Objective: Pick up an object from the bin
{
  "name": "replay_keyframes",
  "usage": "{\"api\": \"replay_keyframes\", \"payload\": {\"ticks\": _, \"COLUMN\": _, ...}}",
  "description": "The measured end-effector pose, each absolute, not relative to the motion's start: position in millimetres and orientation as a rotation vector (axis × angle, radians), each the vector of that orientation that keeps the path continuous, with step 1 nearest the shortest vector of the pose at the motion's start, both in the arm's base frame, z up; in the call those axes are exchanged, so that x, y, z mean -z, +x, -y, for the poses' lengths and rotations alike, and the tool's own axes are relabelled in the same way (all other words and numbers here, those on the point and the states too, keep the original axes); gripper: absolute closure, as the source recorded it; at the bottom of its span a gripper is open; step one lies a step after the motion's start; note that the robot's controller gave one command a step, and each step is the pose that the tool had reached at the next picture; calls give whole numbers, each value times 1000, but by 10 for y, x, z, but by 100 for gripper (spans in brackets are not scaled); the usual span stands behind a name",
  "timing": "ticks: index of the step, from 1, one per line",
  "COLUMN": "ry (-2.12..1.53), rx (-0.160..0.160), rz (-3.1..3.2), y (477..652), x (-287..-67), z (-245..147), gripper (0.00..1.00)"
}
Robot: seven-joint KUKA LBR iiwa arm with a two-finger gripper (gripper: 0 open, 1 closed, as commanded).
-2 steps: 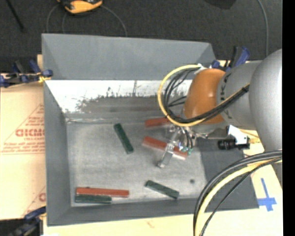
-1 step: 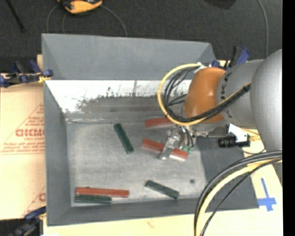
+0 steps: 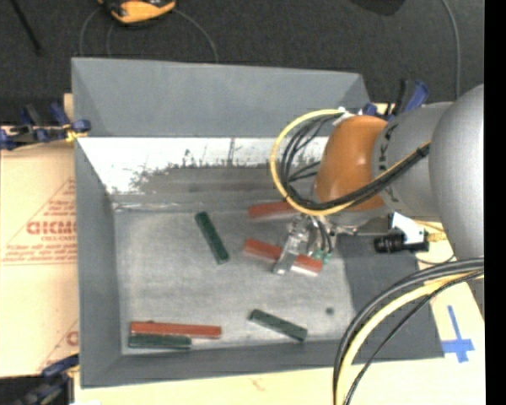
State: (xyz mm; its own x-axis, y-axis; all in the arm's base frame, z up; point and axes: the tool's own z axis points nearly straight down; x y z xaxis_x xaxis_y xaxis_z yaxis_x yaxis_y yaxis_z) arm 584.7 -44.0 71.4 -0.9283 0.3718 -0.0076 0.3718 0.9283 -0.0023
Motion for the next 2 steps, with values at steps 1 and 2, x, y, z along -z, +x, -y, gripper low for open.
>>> {"api": "replay_keyframes", "payload": {"ticks": 1, "ry": 594, "rx": 6, "rz": -3078, "y": 5846, "x": -729, "z": 443, "gripper": 100}}
{"api": "replay_keyframes", "payload": {"ticks": 2, "ry": 594, "rx": 5, "rz": -3081, "y": 5841, "x": -788, "z": 446, "gripper": 100}}
